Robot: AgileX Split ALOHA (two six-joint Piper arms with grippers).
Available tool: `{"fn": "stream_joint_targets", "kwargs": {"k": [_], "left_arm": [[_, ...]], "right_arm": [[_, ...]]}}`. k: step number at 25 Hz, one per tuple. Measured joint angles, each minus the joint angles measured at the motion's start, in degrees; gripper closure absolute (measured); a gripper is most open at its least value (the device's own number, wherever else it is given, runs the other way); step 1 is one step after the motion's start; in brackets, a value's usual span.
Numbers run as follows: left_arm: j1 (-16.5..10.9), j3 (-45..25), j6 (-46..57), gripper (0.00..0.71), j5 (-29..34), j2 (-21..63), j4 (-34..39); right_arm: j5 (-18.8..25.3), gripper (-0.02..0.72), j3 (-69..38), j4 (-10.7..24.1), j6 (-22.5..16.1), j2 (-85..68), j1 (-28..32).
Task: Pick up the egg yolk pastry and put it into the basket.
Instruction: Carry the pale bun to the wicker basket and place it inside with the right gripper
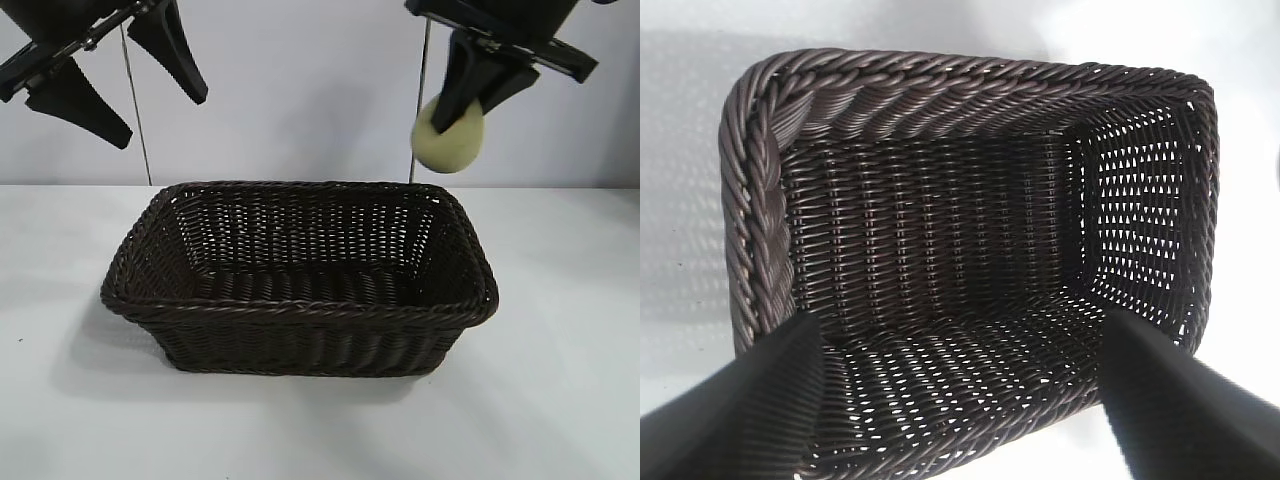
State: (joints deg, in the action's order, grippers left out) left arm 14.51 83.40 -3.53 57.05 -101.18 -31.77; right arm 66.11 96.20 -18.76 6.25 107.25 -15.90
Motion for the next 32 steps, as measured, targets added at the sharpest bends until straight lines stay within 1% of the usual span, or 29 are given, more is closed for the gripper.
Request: {"fn": "stream_joint_targets", "kwargs": {"k": [4, 7, 13, 15, 17, 20, 22, 25, 26, 28, 32], "left_arm": [[0.0, 0.0, 0.0, 0.157, 0.0, 0.0, 0.0], [0.0, 0.0, 0.0, 0.157, 0.0, 0.0, 0.0], [0.0, 0.0, 0.0, 0.157, 0.0, 0.0, 0.0], [0.0, 0.0, 0.0, 0.157, 0.0, 0.0, 0.0], [0.0, 0.0, 0.0, 0.157, 0.0, 0.0, 0.0], [0.0, 0.0, 0.0, 0.157, 0.0, 0.0, 0.0], [0.0, 0.0, 0.0, 0.157, 0.0, 0.0, 0.0], [0.0, 0.0, 0.0, 0.157, 0.0, 0.0, 0.0], [0.0, 0.0, 0.0, 0.157, 0.0, 0.0, 0.0], [0.0, 0.0, 0.0, 0.157, 0.0, 0.0, 0.0], [0.0, 0.0, 0.0, 0.157, 0.1, 0.0, 0.0]], "right_arm": [[-0.8, 0.629, 0.0, -0.1, -0.6, 0.6, -5.2], [-1.4, 0.629, 0.0, -0.2, -0.6, 2.3, -7.7], [-2.9, 0.628, 0.0, 0.0, -2.2, 7.6, -9.6], [-3.1, 0.61, 0.0, 0.1, -2.7, 9.0, -9.6], [-3.1, 0.573, 0.0, 0.3, -3.1, 9.9, -9.6], [-3.3, 0.474, 0.0, 0.4, -3.2, 10.2, -9.6], [-3.3, 0.36, 0.0, 0.4, -3.2, 10.2, -9.6], [-3.4, 0.158, 0.0, 0.7, -3.2, 10.2, -9.6], [-3.3, 0.111, 0.0, 0.7, -3.2, 10.1, -9.6], [-2.8, 0.071, 0.0, 0.9, -3.2, 9.7, -9.6], [-1.8, 0.051, 0.0, 1.0, -3.2, 7.3, -8.9]]}}
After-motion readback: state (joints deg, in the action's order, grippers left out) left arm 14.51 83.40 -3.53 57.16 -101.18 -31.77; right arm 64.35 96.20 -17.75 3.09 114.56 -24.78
